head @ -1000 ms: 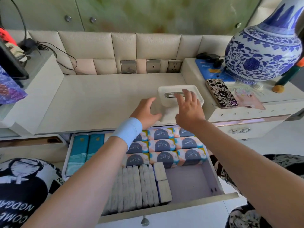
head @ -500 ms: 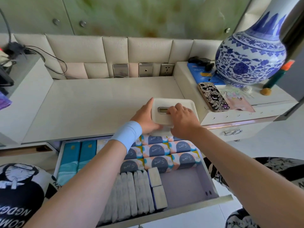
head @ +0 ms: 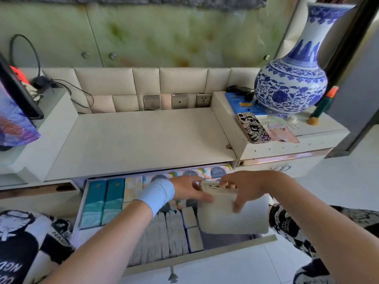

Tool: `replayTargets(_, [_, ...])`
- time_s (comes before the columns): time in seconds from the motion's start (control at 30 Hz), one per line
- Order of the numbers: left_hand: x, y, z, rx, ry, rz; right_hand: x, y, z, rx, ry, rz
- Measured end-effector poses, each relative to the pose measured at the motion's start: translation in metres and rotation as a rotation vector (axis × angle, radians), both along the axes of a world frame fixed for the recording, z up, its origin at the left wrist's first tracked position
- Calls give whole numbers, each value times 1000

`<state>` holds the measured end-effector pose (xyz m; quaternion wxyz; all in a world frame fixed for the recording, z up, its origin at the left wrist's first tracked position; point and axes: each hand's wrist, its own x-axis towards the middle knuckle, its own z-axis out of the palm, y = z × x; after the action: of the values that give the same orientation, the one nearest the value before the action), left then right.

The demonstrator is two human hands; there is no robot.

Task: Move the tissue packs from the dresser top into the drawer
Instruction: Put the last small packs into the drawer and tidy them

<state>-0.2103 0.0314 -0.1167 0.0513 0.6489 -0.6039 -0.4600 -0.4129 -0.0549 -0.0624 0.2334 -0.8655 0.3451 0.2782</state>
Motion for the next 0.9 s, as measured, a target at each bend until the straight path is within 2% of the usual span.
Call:
replayTargets(0.13, [-17,15,-19,-23,-124,-104,-8,10,-17,-26,103,75])
replayTargets(0.33, [-19,25,-56,-163,-232,-9,-6,22,-32,-52,34,85])
replayTargets(0.47, [-14,30,-69,-136,-403,-66,-3,31,-51,-82,49,87])
replayTargets(0.57, [-13,36,-82,-102,-521,-167,-2,43,-71,-170,73,162])
replayTargets(0.67, [-10,41,-92,-143,-544,-190,-3,53,-87,-270,86,227])
replayTargets(0.8, [-10,41,-91,-154,-554,-210,-11,56,-93,-129,88,102])
replayTargets(0.9, [-12,41,-86,-150,-522,-199,-14,58,-91,-59,148,101])
